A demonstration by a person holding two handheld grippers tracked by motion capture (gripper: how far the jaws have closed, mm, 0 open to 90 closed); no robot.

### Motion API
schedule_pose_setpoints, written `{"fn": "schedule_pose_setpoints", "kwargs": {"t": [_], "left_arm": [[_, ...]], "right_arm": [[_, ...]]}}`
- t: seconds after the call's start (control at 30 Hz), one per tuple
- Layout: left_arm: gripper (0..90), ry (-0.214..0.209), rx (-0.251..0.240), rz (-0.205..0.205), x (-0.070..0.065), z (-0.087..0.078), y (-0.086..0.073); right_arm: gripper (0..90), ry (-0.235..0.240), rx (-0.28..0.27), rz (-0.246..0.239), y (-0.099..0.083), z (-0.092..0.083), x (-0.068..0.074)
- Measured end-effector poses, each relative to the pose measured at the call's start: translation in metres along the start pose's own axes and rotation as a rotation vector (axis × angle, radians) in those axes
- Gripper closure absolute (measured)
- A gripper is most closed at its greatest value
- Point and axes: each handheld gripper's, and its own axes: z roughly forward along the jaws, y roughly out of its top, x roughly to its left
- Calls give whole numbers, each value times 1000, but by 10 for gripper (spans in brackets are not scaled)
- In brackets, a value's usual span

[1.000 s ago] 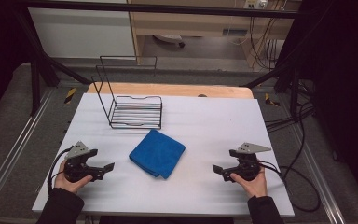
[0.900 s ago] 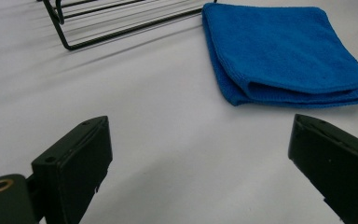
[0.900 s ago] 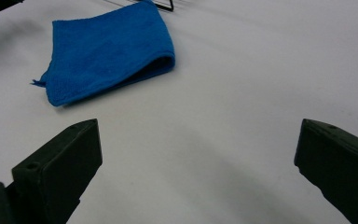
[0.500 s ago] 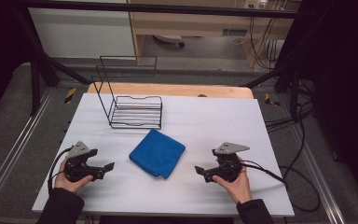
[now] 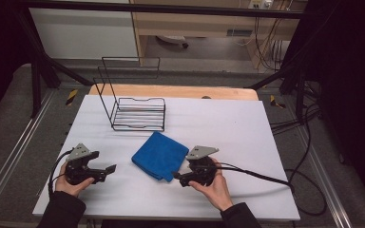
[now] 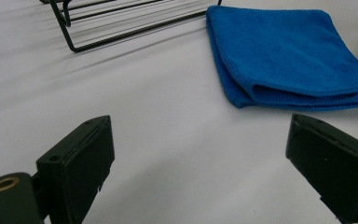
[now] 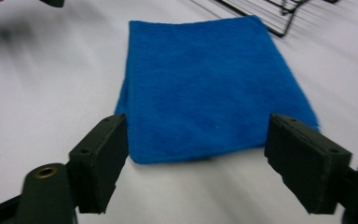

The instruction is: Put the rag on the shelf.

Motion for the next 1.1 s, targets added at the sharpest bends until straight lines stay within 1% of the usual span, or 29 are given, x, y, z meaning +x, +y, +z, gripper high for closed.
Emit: {"fn": "schedule_pose_setpoints", "kwargs": {"t": [0.07, 0.1, 0.13, 0.17, 0.2, 0.23, 0.3, 0.37, 0.4, 0.47, 0.5, 0.53, 0.6, 0.63, 0.7, 0.73, 0.83, 0.87, 0.9, 1.0, 1.03, 1.07, 1.1], "left_arm": [[81, 0, -1, 0, 0, 0, 0], [81, -1, -1, 0, 0, 0, 0], [81, 0, -1, -2, 0, 0, 0], [83, 1, 0, -3, 0, 0, 0], [83, 2, -1, -3, 1, 0, 0], [83, 1, -1, -4, 1, 0, 0], [85, 2, -1, -6, 1, -1, 0], [86, 2, 0, -6, 1, -1, 0], [86, 3, 0, -5, 1, -1, 0], [87, 2, 2, -6, 1, 0, 0], [87, 2, 3, -6, 1, 0, 0], [87, 2, 3, -6, 1, 0, 0], [88, 2, 3, -6, 1, 0, 0], [88, 2, 3, -6, 1, 0, 0], [88, 2, 3, -7, 1, 0, 0], [88, 2, 4, -7, 1, 0, 0], [89, 3, 3, -7, 1, 0, 0], [89, 3, 3, -7, 1, -1, 0], [89, 3, 3, -7, 1, 0, 0], [89, 3, 4, -5, 1, 0, 0], [89, 4, 3, -7, 1, 0, 0], [89, 4, 3, -7, 1, 0, 0], [89, 3, 3, -7, 1, 0, 0]], "right_arm": [[338, 17, 12, -17, 3, 8, 7], [338, 17, 12, -17, 3, 8, 7], [353, 24, 24, -26, 5, 12, 9], [392, 39, 44, -39, 6, 21, 15], [400, 43, 57, -44, 7, 23, 16], [400, 43, 57, -44, 7, 23, 16], [427, 59, 79, -52, 8, 34, 21], [431, 58, 98, -61, 7, 40, 22], [431, 58, 98, -61, 7, 40, 22], [445, 59, 123, -78, 6, 47, 24], [445, 59, 123, -78, 6, 47, 24], [458, 52, 141, -96, 4, 52, 24], [473, 47, 141, -103, 3, 54, 24], [527, 32, 144, -132, 2, 55, 23], [537, 28, 146, -139, 2, 55, 22], [554, 28, 150, -139, 3, 55, 21], [619, 28, 155, -165, 3, 57, 19], [619, 28, 155, -165, 3, 57, 19], [637, 30, 155, -166, 3, 57, 19], [703, 32, 156, -161, 3, 57, 18], [730, 29, 158, -158, 4, 57, 18], [771, 37, 159, -158, 4, 57, 16], [771, 37, 159, -158, 4, 57, 16]]}}
